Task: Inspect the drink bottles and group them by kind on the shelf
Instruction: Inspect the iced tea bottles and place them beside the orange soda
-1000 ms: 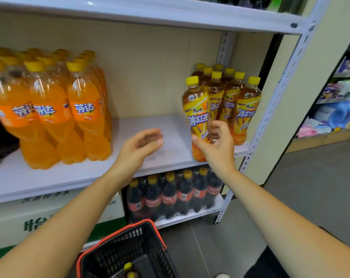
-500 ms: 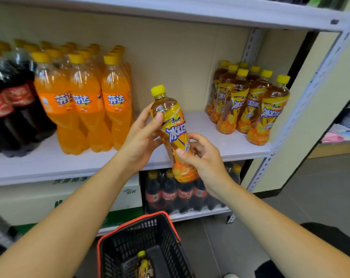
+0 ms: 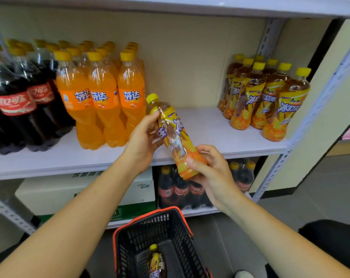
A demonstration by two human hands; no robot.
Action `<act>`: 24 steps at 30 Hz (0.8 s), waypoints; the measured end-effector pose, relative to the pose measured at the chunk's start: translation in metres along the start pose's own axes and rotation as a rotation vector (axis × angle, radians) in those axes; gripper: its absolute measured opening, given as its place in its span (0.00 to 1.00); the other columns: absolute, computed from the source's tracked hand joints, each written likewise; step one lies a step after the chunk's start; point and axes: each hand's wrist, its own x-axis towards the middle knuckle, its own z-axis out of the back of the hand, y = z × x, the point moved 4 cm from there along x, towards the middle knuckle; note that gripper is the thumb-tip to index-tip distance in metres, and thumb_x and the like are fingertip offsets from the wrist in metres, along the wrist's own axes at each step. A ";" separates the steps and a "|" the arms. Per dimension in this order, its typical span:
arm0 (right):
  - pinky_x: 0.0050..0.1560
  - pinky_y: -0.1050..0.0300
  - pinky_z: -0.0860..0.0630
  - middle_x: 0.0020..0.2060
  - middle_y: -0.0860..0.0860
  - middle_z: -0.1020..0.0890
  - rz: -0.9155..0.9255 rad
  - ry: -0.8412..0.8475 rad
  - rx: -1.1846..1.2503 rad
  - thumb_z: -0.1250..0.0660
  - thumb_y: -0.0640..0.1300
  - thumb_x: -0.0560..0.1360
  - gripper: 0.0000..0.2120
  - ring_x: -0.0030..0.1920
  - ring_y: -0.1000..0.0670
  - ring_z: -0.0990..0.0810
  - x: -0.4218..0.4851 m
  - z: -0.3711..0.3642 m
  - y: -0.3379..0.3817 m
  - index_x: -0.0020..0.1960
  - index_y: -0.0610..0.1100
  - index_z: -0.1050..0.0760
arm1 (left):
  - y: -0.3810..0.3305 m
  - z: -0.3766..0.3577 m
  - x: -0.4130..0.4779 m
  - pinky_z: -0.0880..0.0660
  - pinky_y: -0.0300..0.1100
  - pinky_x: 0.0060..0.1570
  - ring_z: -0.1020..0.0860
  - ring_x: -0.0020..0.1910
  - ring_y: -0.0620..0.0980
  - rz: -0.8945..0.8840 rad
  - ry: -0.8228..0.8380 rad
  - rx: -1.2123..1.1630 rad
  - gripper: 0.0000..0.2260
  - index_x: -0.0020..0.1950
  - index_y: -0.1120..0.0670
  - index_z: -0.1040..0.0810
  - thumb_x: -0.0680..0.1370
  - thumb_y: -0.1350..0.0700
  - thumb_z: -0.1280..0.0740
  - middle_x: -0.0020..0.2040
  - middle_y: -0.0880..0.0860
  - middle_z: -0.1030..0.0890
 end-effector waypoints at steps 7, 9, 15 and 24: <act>0.56 0.36 0.18 0.57 0.42 0.15 -0.207 0.014 0.327 0.28 0.44 0.72 0.18 0.59 0.42 0.16 0.011 0.008 -0.008 0.60 0.41 0.21 | -0.002 0.004 0.000 0.18 0.52 0.53 0.16 0.54 0.55 -0.075 0.045 -0.003 0.21 0.71 0.53 0.27 0.78 0.62 0.30 0.58 0.57 0.17; 0.54 0.36 0.18 0.55 0.43 0.14 -0.187 -0.009 0.379 0.26 0.42 0.71 0.21 0.57 0.42 0.15 0.014 0.012 -0.007 0.63 0.44 0.23 | -0.003 0.004 -0.002 0.17 0.52 0.52 0.16 0.56 0.55 -0.129 -0.029 -0.006 0.24 0.69 0.53 0.27 0.74 0.58 0.25 0.61 0.58 0.17; 0.50 0.42 0.17 0.62 0.39 0.18 -0.158 -0.028 0.382 0.26 0.42 0.71 0.22 0.58 0.38 0.15 0.017 0.021 0.002 0.64 0.43 0.23 | -0.009 -0.001 0.000 0.20 0.48 0.56 0.18 0.55 0.49 -0.186 0.056 0.089 0.24 0.72 0.52 0.27 0.76 0.54 0.29 0.59 0.50 0.17; 0.54 0.49 0.16 0.59 0.40 0.16 -0.239 -0.025 0.389 0.31 0.52 0.76 0.23 0.56 0.45 0.15 0.014 0.010 0.003 0.67 0.41 0.24 | -0.004 -0.003 -0.003 0.21 0.60 0.60 0.19 0.64 0.60 -0.216 0.068 0.022 0.35 0.79 0.44 0.38 0.75 0.60 0.28 0.66 0.59 0.20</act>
